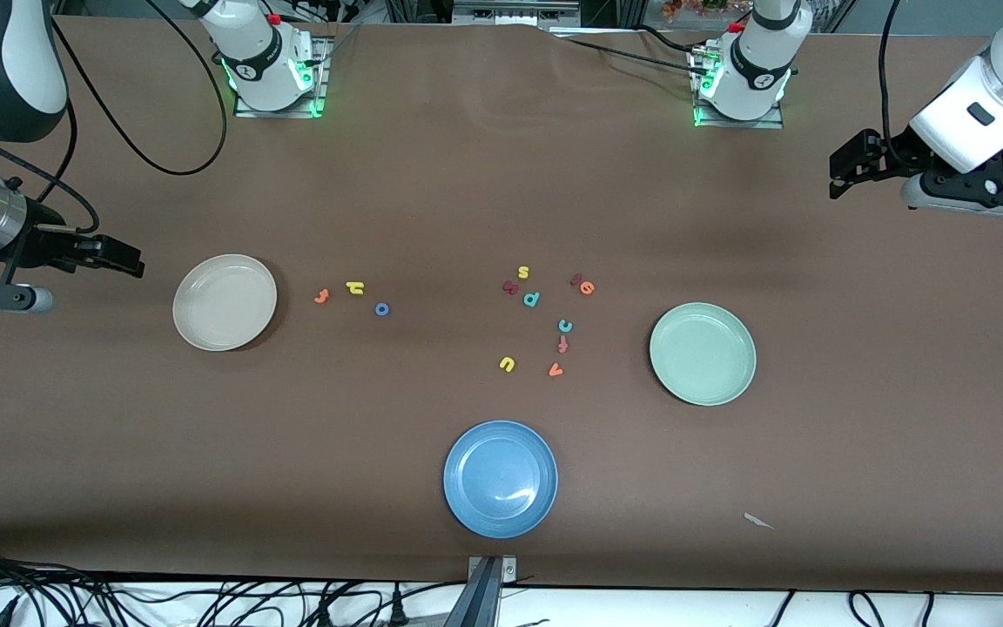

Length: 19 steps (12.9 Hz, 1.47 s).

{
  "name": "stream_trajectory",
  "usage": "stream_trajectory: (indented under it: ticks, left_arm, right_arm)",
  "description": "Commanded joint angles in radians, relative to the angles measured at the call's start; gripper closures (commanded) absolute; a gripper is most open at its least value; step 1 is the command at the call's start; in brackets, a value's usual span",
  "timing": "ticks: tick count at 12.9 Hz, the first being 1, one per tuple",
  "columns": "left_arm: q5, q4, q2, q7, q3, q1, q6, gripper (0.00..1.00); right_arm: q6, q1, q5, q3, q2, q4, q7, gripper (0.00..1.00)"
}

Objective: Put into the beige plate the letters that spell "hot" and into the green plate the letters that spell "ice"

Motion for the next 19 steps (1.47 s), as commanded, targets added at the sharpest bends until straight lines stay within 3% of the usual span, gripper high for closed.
stream_trajectory:
  ticks: [1,12,15,19]
  left_arm:
    - [-0.005,0.026,0.007,0.020,-0.002,0.004,-0.025,0.00]
    - [-0.005,0.032,0.013,0.015,-0.006,-0.001,-0.025,0.00]
    - [-0.007,0.029,0.024,0.006,-0.006,0.001,-0.025,0.00]
    - [-0.020,0.037,0.131,0.015,-0.040,-0.008,-0.028,0.00]
  right_arm:
    - [-0.016,-0.007,-0.007,0.008,-0.020,-0.002,0.006,0.00]
    - [-0.017,-0.006,-0.008,0.011,-0.020,-0.007,0.008,0.00]
    - [-0.017,0.019,-0.016,0.018,-0.022,-0.008,0.092,0.00]
    - [-0.006,0.069,-0.016,0.035,-0.002,-0.027,0.217,0.00]
